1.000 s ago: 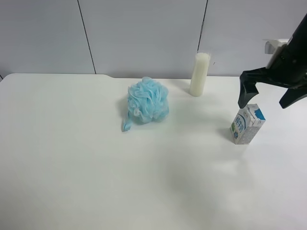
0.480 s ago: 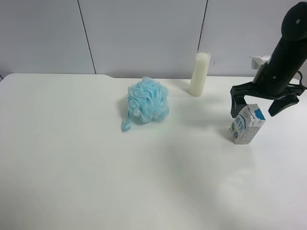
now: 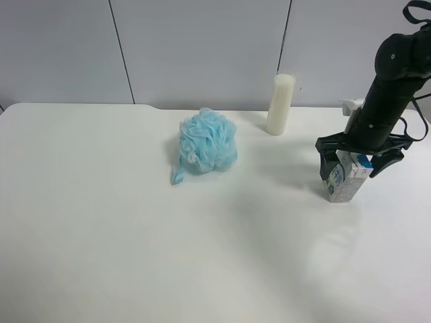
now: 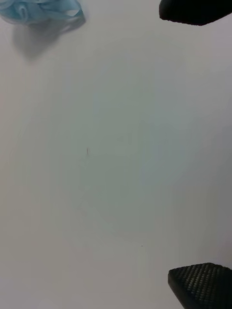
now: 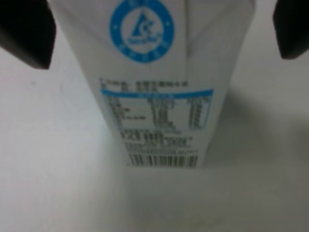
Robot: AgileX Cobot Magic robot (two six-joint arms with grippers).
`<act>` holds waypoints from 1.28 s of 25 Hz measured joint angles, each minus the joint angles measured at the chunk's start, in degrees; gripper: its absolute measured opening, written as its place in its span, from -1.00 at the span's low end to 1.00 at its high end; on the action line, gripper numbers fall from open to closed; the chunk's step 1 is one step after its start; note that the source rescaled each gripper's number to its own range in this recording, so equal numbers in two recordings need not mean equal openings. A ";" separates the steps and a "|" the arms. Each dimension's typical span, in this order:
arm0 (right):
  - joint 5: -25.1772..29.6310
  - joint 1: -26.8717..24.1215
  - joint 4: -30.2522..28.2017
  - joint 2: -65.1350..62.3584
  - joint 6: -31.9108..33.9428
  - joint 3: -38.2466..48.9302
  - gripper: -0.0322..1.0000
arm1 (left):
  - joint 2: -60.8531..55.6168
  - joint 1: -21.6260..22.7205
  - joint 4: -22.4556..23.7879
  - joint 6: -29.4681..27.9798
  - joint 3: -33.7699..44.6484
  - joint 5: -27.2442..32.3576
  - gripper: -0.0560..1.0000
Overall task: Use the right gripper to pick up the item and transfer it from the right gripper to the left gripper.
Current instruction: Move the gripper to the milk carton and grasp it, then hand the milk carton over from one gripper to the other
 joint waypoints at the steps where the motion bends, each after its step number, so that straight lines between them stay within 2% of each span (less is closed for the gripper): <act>1: 0.00 0.00 0.00 0.19 0.00 0.00 0.47 | 0.00 0.00 0.00 0.00 0.00 0.00 1.00; 4: -0.57 0.00 0.00 0.42 0.00 0.00 0.00 | 0.00 0.00 0.00 0.00 0.00 0.00 1.00; 7: -1.23 0.00 0.00 0.46 -0.06 0.00 -0.61 | 0.00 0.00 0.00 0.00 0.00 0.00 1.00; 8: -1.29 0.00 -0.30 0.46 -0.30 0.00 -0.91 | 0.00 0.00 0.00 0.00 0.00 0.00 1.00; 16: -0.90 -0.07 -0.34 0.06 -1.45 0.00 -0.93 | 0.00 0.00 0.00 0.00 0.00 0.00 1.00; 32: 9.58 -0.07 5.66 -19.70 -5.10 0.00 -0.93 | 0.00 0.00 0.00 0.00 0.00 0.00 1.00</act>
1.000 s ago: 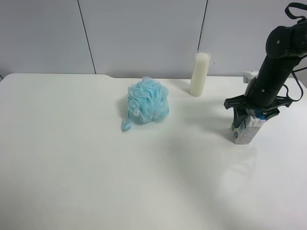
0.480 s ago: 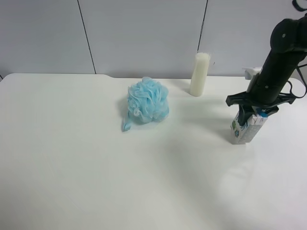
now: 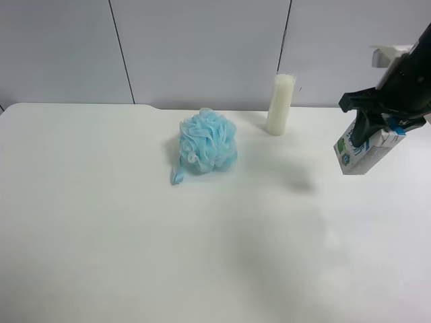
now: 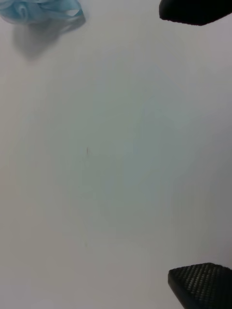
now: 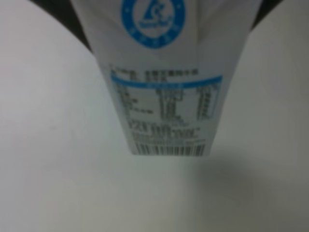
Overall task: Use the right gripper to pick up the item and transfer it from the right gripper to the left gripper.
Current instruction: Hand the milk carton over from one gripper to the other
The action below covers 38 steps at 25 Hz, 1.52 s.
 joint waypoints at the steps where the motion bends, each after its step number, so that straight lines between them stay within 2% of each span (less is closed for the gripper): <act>1: 0.49 0.00 0.76 -1.31 -0.58 0.00 -0.93 | 0.00 0.00 0.00 0.00 0.00 0.00 1.00; 6: 2.77 3.73 2.30 -6.32 -3.28 0.00 -0.93 | 0.00 0.00 0.00 0.00 0.00 0.00 1.00; 13: 4.64 14.18 2.57 -9.02 -5.81 0.00 -0.93 | 0.00 0.00 0.00 0.00 0.00 0.00 1.00; 18: 3.62 19.63 3.21 -9.02 -9.48 0.00 -0.93 | 0.00 0.00 0.00 0.00 0.00 0.00 1.00; 22: 1.66 23.10 5.80 -9.02 -16.17 0.00 -0.93 | 1.67 0.00 -0.30 0.00 0.00 0.00 1.00; 25: -0.03 24.81 10.55 -9.02 -23.32 0.00 -0.93 | 5.74 0.00 -3.42 0.94 0.01 0.11 1.00; 29: -0.86 25.32 19.07 -9.02 -33.16 0.00 -0.93 | 12.90 -0.71 -11.58 7.86 -0.51 -0.12 1.00; 31: -0.81 25.32 22.65 -9.02 -37.04 0.00 -0.93 | 15.32 -2.79 -16.47 11.92 -1.99 -1.46 1.00; 33: -0.56 25.32 25.81 -9.02 -40.13 0.00 -0.93 | 17.59 -5.32 -19.38 15.54 -4.33 -2.20 1.00; 38: 1.84 25.32 31.54 -9.02 -46.74 0.00 -0.93 | 24.20 -13.05 -21.26 18.54 -10.14 -2.42 1.00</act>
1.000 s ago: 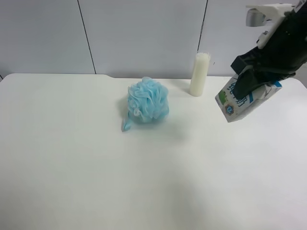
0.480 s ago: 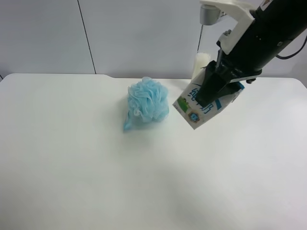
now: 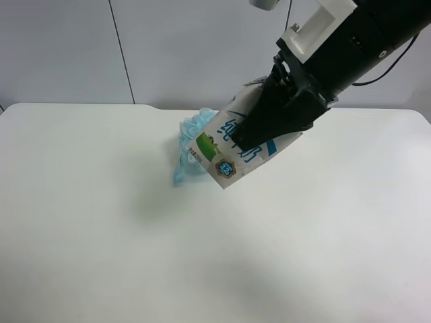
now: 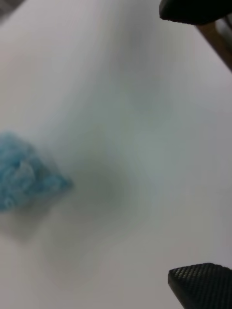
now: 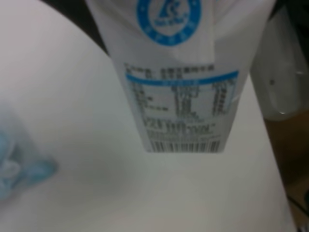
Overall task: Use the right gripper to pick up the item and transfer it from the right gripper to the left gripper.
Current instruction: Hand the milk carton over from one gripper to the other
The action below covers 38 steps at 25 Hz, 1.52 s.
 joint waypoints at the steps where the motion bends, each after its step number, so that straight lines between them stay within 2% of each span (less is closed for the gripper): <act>1: 0.47 0.00 0.95 0.00 -1.24 0.00 -0.93 | 1.56 -1.62 -0.02 0.11 -1.01 -0.01 1.00; 8: 2.93 0.00 7.00 0.00 -8.87 0.00 -0.93 | 12.64 -11.11 -1.18 2.70 -3.87 -0.50 1.00; 15: 5.14 0.00 8.72 -0.06 -11.74 0.00 -0.93 | 22.66 -16.53 -3.04 8.01 -3.87 -4.35 1.00; 25: 5.71 0.35 10.47 0.24 -18.04 0.00 -0.93 | 30.57 -17.43 -8.82 15.44 -4.76 -6.56 1.00; 32: 5.46 6.73 10.60 2.44 -21.19 0.00 -0.93 | 35.04 -18.85 -9.99 17.20 -9.80 -5.86 1.00; 38: 2.20 8.82 9.86 2.56 -21.44 0.00 -0.93 | 37.03 -18.97 -11.93 19.47 -11.29 -3.27 1.00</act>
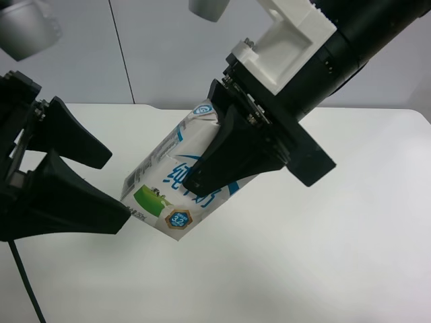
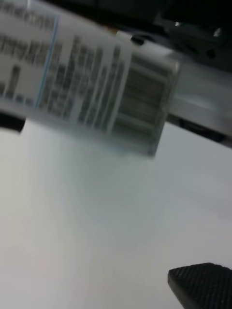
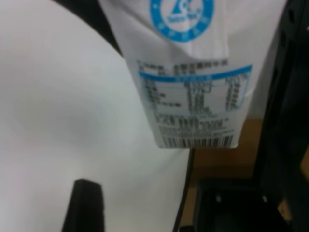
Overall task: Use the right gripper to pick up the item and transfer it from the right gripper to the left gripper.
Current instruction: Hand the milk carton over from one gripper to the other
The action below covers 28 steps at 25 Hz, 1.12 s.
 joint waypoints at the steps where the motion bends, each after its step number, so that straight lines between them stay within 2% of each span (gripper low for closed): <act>1: -0.82 0.34 0.00 0.00 -0.12 0.00 -0.93 | 0.07 0.00 -0.73 0.98 0.00 0.74 1.00; 6: -4.53 2.68 0.07 0.02 -1.29 0.00 -0.93 | 0.19 -0.07 -4.36 4.83 0.00 2.22 1.00; 14: -8.71 3.82 4.59 0.02 -2.35 0.00 -0.93 | 0.19 -0.07 -4.75 5.89 0.00 2.51 1.00; 19: -8.86 3.82 7.25 0.02 -2.77 0.00 -0.93 | 1.00 -0.07 -4.94 6.03 -0.08 2.51 1.00; 28: -8.86 3.82 7.30 0.02 -2.77 0.00 -0.93 | 4.39 -0.07 -5.17 6.70 -2.48 1.64 1.00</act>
